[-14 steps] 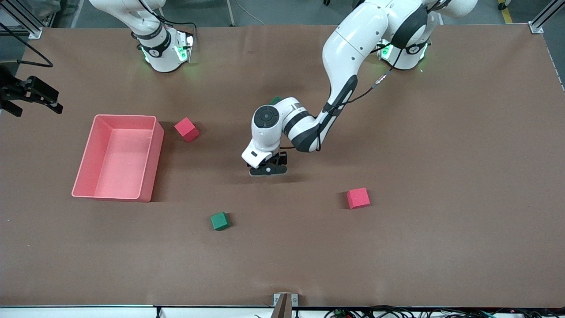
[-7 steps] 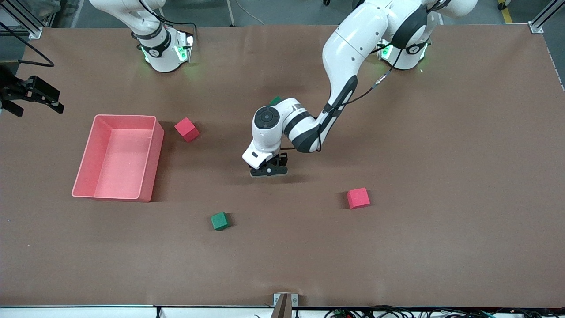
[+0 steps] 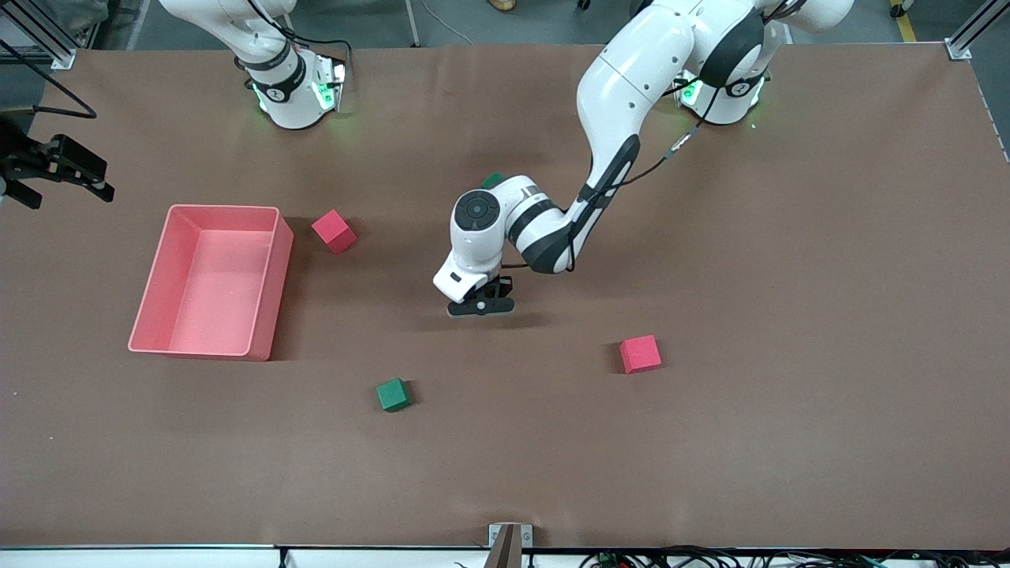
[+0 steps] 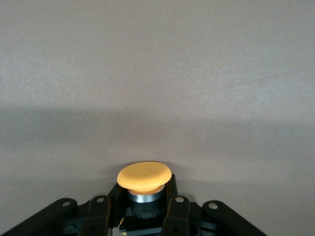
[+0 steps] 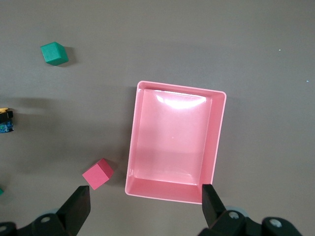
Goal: Place and upright button with both arms
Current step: 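Lift the button off the table with the left gripper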
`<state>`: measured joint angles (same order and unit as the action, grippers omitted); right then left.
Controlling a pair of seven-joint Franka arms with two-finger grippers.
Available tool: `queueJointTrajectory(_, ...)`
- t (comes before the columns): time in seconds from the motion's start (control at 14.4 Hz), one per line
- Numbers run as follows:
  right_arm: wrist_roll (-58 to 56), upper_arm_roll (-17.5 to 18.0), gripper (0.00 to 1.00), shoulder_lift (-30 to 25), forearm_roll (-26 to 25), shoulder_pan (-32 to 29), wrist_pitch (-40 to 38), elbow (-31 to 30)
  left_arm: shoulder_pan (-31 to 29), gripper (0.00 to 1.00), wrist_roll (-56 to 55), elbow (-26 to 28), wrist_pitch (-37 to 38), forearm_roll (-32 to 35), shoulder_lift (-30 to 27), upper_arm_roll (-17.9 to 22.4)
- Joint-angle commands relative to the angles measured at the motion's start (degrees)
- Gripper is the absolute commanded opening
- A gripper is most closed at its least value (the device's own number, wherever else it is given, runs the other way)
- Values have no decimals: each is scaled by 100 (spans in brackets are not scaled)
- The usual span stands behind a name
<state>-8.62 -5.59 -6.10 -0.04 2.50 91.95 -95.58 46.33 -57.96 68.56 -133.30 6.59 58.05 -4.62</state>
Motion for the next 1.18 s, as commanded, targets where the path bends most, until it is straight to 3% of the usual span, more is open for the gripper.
queueJointTrajectory(0.0,-105,32,100,-50,-31,-109,7,-58,7,0,-58,-133,120,35,49,14)
queueJointTrajectory(0.42,-88,32,100,-6,-5,-250,25,-49,-160,0,-40,-106,866,53,-302,22)
queueJointTrajectory(1.11,-35,76,100,178,22,-100,95,-40,-555,0,-57,87,3211,44,-1611,40)
